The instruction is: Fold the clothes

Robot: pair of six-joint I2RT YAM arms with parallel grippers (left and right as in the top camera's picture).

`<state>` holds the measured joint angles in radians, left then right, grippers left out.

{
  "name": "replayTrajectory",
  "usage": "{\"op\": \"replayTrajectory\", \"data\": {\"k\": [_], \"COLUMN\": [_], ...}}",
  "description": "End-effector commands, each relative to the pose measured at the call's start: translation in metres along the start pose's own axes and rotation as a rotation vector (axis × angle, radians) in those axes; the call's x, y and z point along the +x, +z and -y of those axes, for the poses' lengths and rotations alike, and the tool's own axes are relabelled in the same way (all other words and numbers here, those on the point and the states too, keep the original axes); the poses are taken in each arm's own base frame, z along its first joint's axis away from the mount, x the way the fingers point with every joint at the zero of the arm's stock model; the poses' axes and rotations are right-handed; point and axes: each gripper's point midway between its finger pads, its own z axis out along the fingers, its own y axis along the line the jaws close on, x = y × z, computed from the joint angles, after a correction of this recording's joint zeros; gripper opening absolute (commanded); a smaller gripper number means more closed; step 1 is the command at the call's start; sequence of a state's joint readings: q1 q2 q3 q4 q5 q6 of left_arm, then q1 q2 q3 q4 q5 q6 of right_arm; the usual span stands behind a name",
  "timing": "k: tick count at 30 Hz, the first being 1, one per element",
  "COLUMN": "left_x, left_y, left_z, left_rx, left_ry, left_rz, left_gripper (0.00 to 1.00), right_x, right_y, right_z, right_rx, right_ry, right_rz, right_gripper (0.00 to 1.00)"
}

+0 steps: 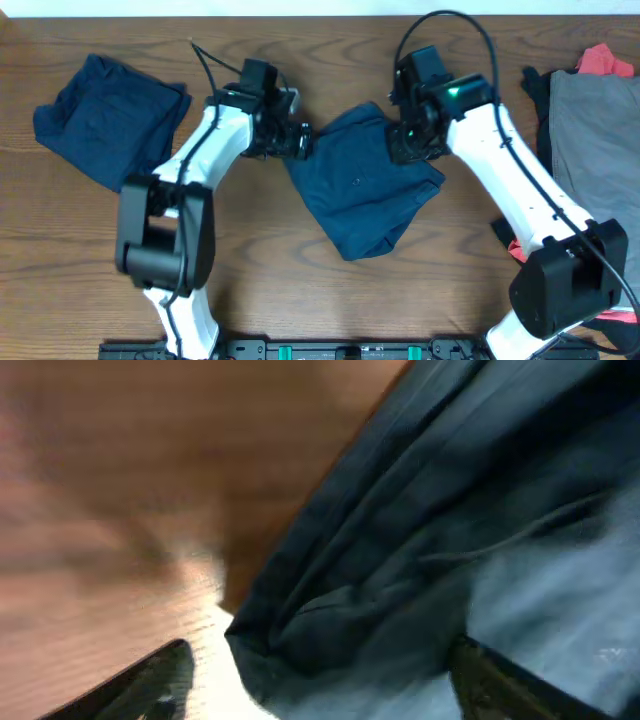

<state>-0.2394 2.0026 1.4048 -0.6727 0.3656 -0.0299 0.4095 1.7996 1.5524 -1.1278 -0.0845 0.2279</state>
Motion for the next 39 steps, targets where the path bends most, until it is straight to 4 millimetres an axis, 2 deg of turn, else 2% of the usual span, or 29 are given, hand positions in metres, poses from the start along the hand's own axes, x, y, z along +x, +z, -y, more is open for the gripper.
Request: {"op": "replayTrajectory", "data": {"k": [1,3,7,10,12,16,19,20,23,26,27,29,31,33,36,39], "left_x": [0.018,0.034,0.066,0.09,0.104,0.133,0.149,0.15,0.138,0.111,0.097,0.066,0.041,0.023,0.008,0.0], "left_y": [0.018,0.021,0.015,0.006,-0.002,-0.021,-0.038,-0.043,-0.055,-0.065,-0.068,-0.075,-0.081,-0.083,-0.075,-0.061], "left_z": [-0.005,-0.007,-0.003,0.017,0.035,0.057,0.065,0.068,0.071,0.069,0.067,0.064,0.065,0.069,0.071,0.076], "left_rx": [0.006,0.0,-0.008,0.074,0.143,0.184,0.166,0.164,0.174,0.17,0.159,0.138,0.134,0.146,0.162,0.211], "left_ry": [-0.043,-0.066,-0.187,-0.256,-0.292,-0.361,-0.378,-0.372,-0.325,-0.241,-0.202,-0.076,0.019,0.069,0.132,0.177], "left_rz": [-0.094,-0.16,-0.292,-0.405,-0.481,-0.63,-0.695,-0.693,-0.602,-0.421,-0.339,-0.164,-0.038,0.038,0.085,0.094], "left_gripper": [0.72,0.61,0.54,0.54,0.54,0.56,0.56,0.56,0.56,0.61,0.7,0.99,0.98,0.98,0.98,0.98], "right_x": [0.022,0.031,0.049,0.062,0.065,0.05,0.024,0.02,0.008,-0.003,-0.007,-0.015,-0.02,-0.021,-0.017,-0.005], "right_y": [0.019,0.031,0.062,0.087,0.099,0.11,0.105,0.103,0.092,0.07,0.061,0.037,0.013,-0.012,-0.039,-0.057], "right_z": [-0.013,-0.013,-0.008,0.001,0.015,0.052,0.082,0.085,0.09,0.082,0.079,0.071,0.061,0.047,0.03,0.027], "right_rx": [-0.016,-0.014,-0.01,0.005,0.042,0.162,0.233,0.234,0.22,0.195,0.188,0.172,0.146,0.089,-0.002,-0.024], "right_ry": [-0.024,-0.021,0.011,0.014,0.023,0.064,0.108,0.105,0.126,0.125,0.122,0.114,0.103,0.09,0.074,0.07], "right_rz": [-0.068,-0.086,-0.107,-0.106,-0.086,0.015,0.119,0.13,0.15,0.166,0.176,0.207,0.242,0.269,0.3,0.308], "right_gripper": [0.28,0.3,0.27,0.26,0.28,0.33,0.34,0.34,0.36,0.38,0.4,0.45,0.51,0.69,0.88,0.89]}}
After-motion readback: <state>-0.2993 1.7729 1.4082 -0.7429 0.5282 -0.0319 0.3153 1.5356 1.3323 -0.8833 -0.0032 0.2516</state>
